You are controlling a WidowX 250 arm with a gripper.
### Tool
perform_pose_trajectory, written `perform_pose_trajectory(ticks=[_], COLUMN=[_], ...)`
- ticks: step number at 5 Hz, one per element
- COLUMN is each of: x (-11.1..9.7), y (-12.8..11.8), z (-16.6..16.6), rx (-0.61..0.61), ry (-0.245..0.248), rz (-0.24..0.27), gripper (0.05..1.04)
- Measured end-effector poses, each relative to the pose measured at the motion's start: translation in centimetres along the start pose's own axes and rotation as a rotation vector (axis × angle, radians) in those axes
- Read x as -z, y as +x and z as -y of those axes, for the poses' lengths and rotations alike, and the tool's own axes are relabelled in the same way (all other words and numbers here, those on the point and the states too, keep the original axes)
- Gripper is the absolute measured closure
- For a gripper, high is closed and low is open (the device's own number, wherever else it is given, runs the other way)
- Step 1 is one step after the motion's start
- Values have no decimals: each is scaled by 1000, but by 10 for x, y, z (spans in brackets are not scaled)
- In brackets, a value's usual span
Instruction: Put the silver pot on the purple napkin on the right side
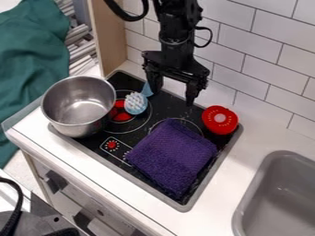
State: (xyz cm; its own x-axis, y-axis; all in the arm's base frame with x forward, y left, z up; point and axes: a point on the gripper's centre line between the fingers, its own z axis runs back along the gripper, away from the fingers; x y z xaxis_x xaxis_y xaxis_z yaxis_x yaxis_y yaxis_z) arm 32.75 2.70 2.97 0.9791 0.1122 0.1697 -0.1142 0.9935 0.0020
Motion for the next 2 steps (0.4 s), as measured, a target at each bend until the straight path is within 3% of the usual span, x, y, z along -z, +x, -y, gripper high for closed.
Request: perform_pose_trajectory(ticks=[1,2], x=[9,10], y=[-9,-30], z=[-1,-24], rx=[1,-13], ry=[-1,-15], rz=[-38,-76], gripper=[72,72])
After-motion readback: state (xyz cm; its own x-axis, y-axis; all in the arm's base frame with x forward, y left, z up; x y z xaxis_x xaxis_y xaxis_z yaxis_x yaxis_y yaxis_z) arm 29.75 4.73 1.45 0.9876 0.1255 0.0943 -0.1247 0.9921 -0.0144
